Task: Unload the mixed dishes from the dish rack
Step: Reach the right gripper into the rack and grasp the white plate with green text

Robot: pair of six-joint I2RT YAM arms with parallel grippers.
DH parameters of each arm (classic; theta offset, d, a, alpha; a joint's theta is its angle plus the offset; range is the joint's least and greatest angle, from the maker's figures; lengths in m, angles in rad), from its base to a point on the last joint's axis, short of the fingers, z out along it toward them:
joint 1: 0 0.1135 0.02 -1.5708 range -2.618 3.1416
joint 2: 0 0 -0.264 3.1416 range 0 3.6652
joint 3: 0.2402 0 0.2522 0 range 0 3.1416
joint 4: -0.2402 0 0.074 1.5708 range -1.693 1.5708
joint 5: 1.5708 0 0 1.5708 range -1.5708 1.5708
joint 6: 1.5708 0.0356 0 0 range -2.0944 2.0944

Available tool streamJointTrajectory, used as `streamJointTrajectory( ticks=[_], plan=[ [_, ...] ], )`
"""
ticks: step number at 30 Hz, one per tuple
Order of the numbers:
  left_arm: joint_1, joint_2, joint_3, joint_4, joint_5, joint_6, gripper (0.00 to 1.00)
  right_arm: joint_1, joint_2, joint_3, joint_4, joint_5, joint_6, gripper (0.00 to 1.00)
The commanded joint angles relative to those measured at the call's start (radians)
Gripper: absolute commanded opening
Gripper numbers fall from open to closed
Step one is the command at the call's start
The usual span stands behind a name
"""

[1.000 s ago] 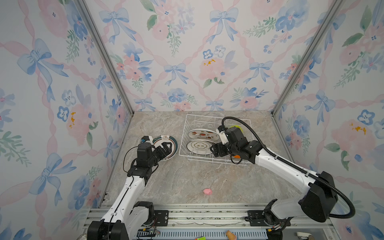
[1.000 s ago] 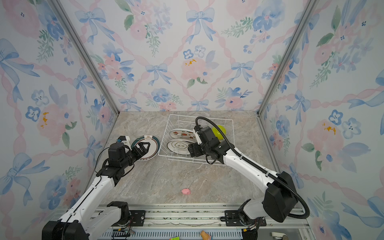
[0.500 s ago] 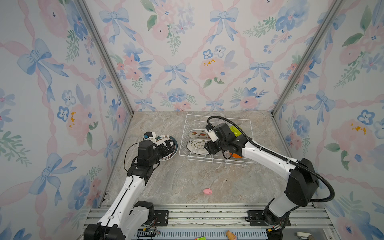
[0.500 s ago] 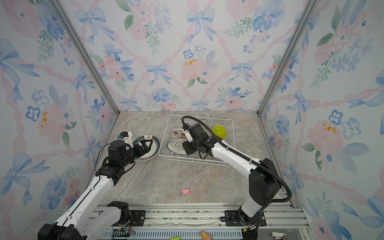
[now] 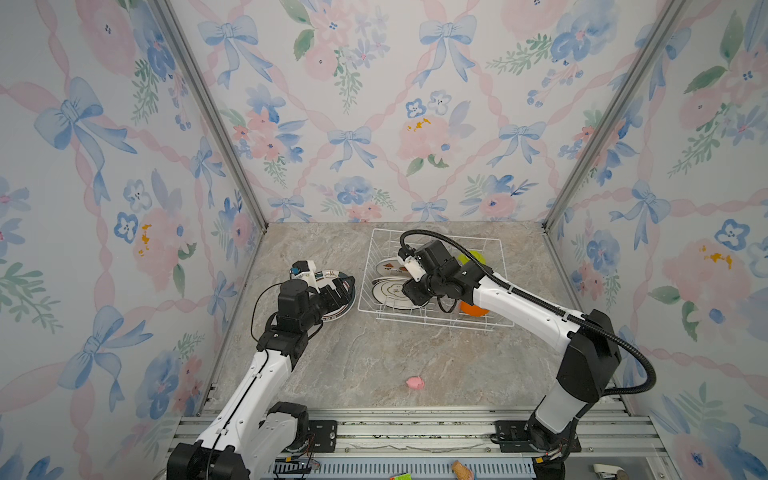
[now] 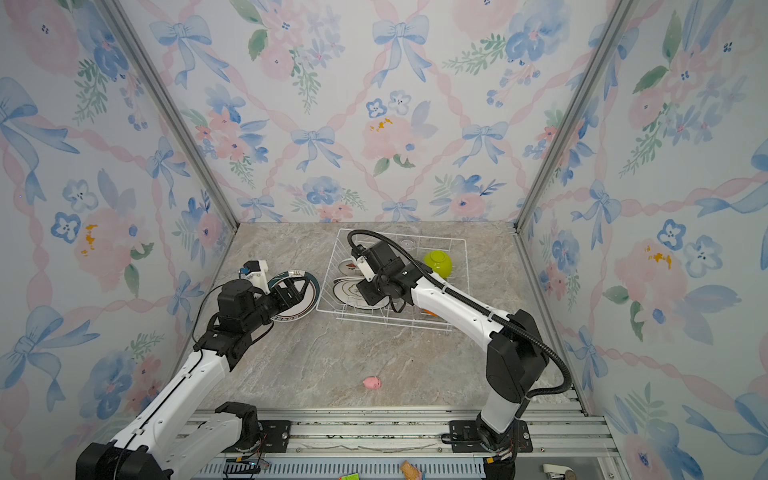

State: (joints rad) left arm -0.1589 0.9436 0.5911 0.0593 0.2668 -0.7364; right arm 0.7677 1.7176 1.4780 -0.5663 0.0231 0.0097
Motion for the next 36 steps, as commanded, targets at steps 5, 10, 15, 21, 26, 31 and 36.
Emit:
streamJointTrajectory(
  ticks=[5,10,15,21,26,31,36],
  plan=[
    [-0.009,-0.041,-0.035,0.031,0.009,-0.016,0.98,0.024,0.033,0.026,-0.056,-0.008,-0.01,0.58],
    [-0.011,-0.064,-0.042,0.029,0.004,-0.02,0.98,0.038,0.011,0.003,-0.069,0.033,-0.021,0.58],
    [-0.013,-0.064,-0.044,0.03,-0.001,-0.023,0.98,0.039,-0.003,-0.023,-0.068,0.048,-0.04,0.52],
    [-0.014,-0.052,-0.042,0.03,-0.002,-0.025,0.98,0.038,0.004,-0.018,-0.079,0.06,-0.075,0.49],
    [-0.015,-0.034,-0.033,0.031,-0.003,-0.024,0.98,0.038,0.037,0.02,-0.101,0.099,-0.089,0.49],
    [-0.019,-0.021,-0.023,0.033,-0.01,-0.019,0.98,0.05,0.065,0.037,-0.103,0.133,-0.112,0.49],
    [-0.021,-0.013,-0.013,0.034,-0.018,-0.014,0.98,0.057,0.099,0.058,-0.101,0.157,-0.137,0.49]
  ],
)
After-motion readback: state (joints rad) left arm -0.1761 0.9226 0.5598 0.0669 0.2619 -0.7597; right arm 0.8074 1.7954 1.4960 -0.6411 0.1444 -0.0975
